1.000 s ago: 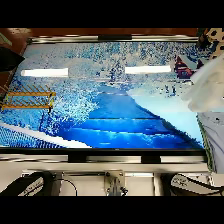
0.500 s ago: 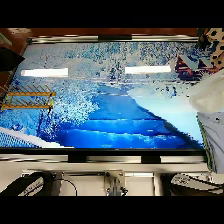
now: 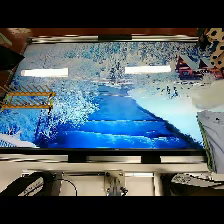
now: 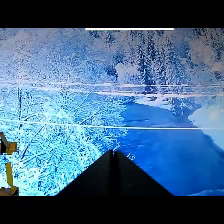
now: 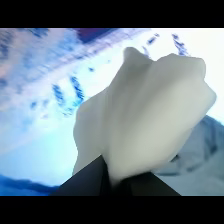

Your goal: Fold the shirts.

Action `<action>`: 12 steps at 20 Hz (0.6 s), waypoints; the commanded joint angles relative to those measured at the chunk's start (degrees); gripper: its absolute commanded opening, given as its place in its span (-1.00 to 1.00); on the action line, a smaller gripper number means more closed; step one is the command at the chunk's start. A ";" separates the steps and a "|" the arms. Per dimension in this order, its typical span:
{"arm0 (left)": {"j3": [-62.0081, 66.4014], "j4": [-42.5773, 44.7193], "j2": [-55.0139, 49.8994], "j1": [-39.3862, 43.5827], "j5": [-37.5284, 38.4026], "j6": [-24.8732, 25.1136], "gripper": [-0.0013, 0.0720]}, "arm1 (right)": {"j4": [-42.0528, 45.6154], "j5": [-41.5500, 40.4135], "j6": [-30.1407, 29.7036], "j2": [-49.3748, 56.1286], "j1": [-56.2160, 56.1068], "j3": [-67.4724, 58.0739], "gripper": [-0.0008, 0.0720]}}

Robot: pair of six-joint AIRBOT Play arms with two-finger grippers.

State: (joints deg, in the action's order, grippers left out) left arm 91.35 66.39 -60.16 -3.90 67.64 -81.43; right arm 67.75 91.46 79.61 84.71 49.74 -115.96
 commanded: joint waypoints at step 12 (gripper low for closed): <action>-0.02 -1.90 0.04 0.26 0.00 -0.24 -0.88 | 22.16 10.16 4.50 -7.58 20.13 20.00 -0.79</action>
State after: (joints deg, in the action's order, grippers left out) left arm 91.35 64.97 -60.14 -3.79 67.57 -81.71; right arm 85.82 101.91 82.91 79.66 66.78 -103.42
